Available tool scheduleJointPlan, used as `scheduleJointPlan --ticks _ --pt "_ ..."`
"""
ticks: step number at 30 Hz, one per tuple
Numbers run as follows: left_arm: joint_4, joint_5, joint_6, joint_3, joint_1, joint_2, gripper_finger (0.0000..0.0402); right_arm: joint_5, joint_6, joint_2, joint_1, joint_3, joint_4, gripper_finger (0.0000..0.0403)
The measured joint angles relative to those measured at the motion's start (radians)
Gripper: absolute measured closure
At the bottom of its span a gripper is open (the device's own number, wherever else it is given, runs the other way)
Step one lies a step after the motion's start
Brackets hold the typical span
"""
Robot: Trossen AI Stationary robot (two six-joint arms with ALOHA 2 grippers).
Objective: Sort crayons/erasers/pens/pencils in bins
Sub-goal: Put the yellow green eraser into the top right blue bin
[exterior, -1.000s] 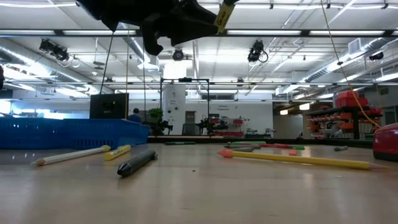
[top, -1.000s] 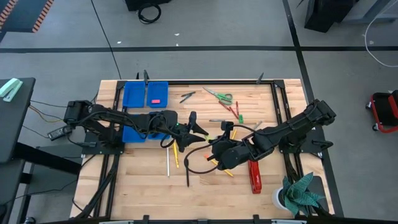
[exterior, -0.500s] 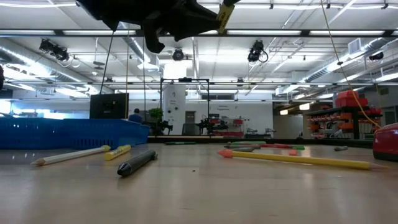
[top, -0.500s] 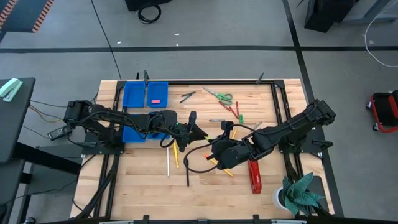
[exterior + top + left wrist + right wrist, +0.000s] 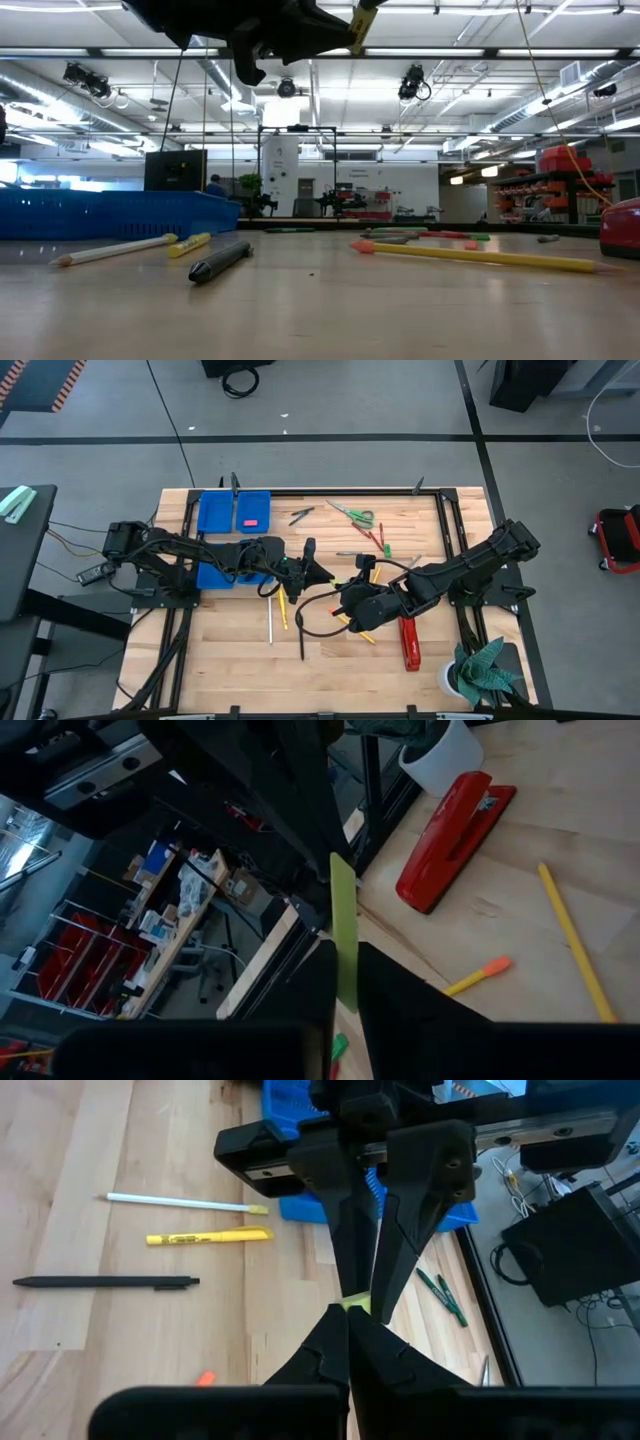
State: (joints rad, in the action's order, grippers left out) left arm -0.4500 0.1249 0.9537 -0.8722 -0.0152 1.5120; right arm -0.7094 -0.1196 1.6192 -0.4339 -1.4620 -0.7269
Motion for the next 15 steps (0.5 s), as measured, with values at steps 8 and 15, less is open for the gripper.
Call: scheduleJointPlan --ticks 8,15 --pt "0.001 -0.08 -0.004 0.0 -0.001 0.0 0.036 0.005 -0.054 0.0 0.001 0.0 -0.021 0.0396" --pt "0.008 -0.114 0.0 0.0 0.001 0.0 0.0363 0.001 -0.071 -0.001 -0.001 0.0 -0.04 0.035"
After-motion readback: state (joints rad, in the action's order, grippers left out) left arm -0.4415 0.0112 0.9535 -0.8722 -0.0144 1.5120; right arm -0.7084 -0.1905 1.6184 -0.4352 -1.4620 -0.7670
